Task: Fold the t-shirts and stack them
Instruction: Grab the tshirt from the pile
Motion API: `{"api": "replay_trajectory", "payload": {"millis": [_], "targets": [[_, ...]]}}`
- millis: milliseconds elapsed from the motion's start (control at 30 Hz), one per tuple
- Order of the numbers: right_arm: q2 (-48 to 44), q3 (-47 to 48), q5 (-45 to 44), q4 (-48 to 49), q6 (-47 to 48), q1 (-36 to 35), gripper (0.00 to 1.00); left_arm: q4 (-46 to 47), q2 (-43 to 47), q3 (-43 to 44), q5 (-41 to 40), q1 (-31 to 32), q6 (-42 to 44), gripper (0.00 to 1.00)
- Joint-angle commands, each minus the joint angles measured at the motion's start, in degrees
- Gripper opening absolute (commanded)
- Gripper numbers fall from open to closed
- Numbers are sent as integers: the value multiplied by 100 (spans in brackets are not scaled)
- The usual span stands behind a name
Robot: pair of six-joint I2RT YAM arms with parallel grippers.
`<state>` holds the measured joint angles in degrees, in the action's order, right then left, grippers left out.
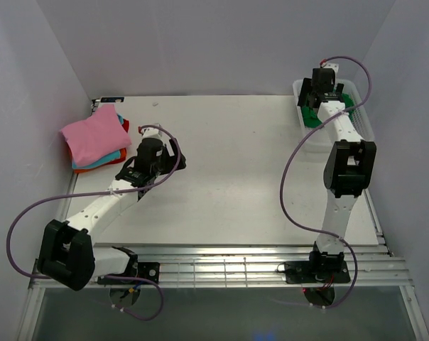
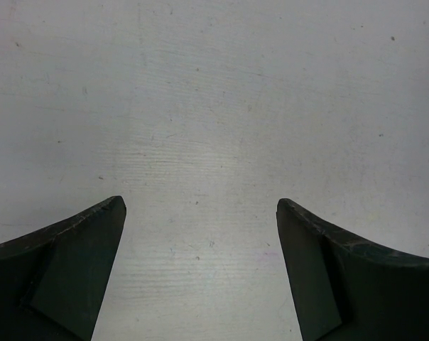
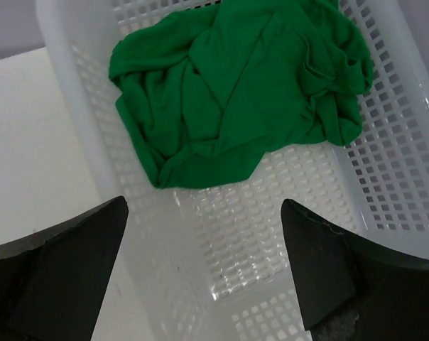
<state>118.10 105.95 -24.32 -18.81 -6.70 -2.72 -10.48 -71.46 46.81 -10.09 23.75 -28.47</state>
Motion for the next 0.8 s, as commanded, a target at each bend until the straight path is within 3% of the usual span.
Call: {"api": "replay_trajectory", "payload": {"millis": [0,133,433,767], "targets": [[616,961,-135,-474,-77,482,95,134,-43,-49,-46,7,52,98],[1188,1551,146,-598,-191,861,100,213,-184,-49,-107,7,87,98],[2084,2044,777,-493,-200,1010,100,345,-526,144,-46,16,113,98],[2041,1903,1236,-35,-306,1037,100,521,-641,83,-29,16,113,98]]}}
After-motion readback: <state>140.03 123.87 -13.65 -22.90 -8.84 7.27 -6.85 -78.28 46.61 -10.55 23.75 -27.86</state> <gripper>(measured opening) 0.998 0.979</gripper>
